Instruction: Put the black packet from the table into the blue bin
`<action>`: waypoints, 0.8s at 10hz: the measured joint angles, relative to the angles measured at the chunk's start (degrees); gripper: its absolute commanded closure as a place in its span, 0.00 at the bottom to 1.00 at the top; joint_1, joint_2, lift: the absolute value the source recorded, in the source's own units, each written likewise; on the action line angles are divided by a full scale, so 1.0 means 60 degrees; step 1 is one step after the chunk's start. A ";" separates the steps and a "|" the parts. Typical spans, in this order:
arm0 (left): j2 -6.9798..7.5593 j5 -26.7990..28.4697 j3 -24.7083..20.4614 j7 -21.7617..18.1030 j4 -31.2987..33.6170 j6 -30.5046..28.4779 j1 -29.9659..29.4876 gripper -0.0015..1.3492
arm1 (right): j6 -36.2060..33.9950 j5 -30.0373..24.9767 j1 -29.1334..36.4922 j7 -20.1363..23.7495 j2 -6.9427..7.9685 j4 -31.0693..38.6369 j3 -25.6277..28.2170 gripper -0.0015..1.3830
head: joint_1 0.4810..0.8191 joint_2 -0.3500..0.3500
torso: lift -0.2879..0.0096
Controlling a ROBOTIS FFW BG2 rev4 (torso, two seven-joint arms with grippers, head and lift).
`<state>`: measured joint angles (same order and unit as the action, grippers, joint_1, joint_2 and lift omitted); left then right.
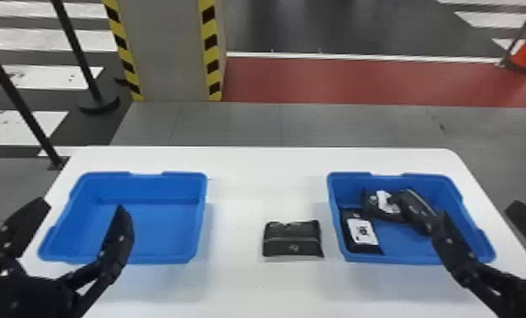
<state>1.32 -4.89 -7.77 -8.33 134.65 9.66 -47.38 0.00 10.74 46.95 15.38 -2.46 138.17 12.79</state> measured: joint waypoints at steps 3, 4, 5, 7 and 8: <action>0.0000 -0.0004 -0.0019 0.0004 0.0000 0.0000 -0.0023 0.08 | 0.0000 0.0053 0.0003 -0.0006 0.0013 0.0000 0.0000 0.08 | 0.63 0.48 | 0.60; -0.0005 -0.0004 -0.0019 0.0001 0.0000 -0.0005 -0.0025 0.08 | 0.0000 0.0044 0.0003 0.0000 0.0014 0.0010 0.0000 0.08 | 0.63 0.48 | 0.60; -0.0012 -0.0004 -0.0020 0.0001 0.0000 -0.0013 -0.0025 0.08 | 0.0000 0.0039 0.0003 0.0000 0.0014 0.0021 0.0000 0.08 | 0.63 0.48 | 0.60; -0.0014 -0.0004 -0.0031 0.0001 0.0000 -0.0034 -0.0025 0.08 | -0.0228 -0.0009 -0.0074 0.0031 -0.0003 0.0072 0.0000 0.08 | 0.63 0.49 | 0.60; -0.0014 -0.0004 -0.0037 -0.0001 0.0000 -0.0028 -0.0025 0.08 | -0.0579 -0.0169 -0.0296 0.0328 -0.0067 0.0106 0.0000 0.08 | 0.63 0.51 | 0.60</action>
<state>1.24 -4.91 -7.99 -8.34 134.65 9.49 -47.53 -3.47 9.73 45.17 17.34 -2.86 138.80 12.80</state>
